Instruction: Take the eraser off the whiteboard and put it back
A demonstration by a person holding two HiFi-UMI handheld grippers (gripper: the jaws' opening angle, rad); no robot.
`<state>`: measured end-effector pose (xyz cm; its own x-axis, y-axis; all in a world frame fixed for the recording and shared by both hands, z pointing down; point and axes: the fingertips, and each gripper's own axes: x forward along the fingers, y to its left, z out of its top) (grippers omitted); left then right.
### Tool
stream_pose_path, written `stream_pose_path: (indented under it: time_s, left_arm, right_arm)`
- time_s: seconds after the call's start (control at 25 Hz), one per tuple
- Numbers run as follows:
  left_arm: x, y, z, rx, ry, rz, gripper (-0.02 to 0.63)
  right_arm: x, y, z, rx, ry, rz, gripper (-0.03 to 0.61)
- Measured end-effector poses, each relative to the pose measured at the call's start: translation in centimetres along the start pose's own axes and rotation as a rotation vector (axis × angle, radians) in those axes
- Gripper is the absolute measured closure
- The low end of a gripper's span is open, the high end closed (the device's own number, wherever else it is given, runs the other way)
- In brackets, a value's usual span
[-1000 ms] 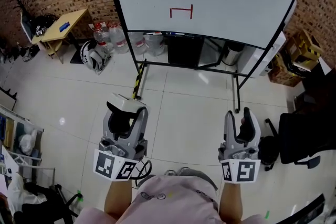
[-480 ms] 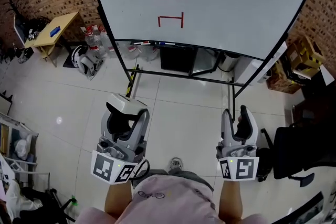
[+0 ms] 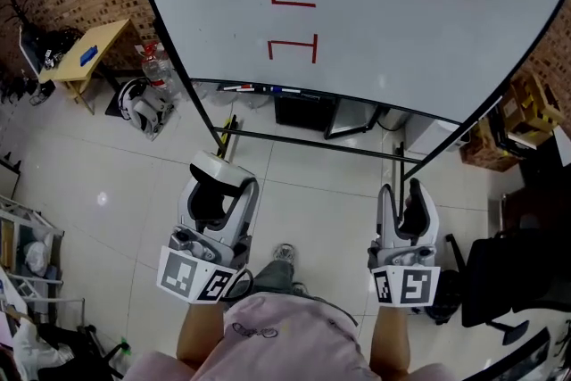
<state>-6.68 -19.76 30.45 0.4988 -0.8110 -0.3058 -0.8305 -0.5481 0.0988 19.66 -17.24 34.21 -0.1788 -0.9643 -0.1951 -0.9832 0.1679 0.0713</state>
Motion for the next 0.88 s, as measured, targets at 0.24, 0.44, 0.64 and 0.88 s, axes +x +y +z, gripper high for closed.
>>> stream_pose_path:
  time_s: [0.24,0.44,0.64,0.88]
  left_arm:
    - [7.4,5.6,-1.1,-0.013,-0.016,-0.008,0.342]
    - [13.3,8.8,-3.1,-0.023,0.004,0.002,0.342]
    - [18.2,11.3,-5.6,-0.010,0.038,0.085,0.342]
    - [26.0,11.7,-8.5,0.092,0.078,0.160,0.342]
  right_arm:
    - [8.4,-0.8,-0.7,-0.026,-0.002,-0.019,0.387]
    - [13.6,-2.8,-1.8,-0.035,0.011,-0.044,0.387]
    - [17.6,-5.1,-3.0,-0.034,0.009,-0.035,0.387]
    - [22.9,-6.8,-2.8,-0.051,-0.038,0.023,0.387]
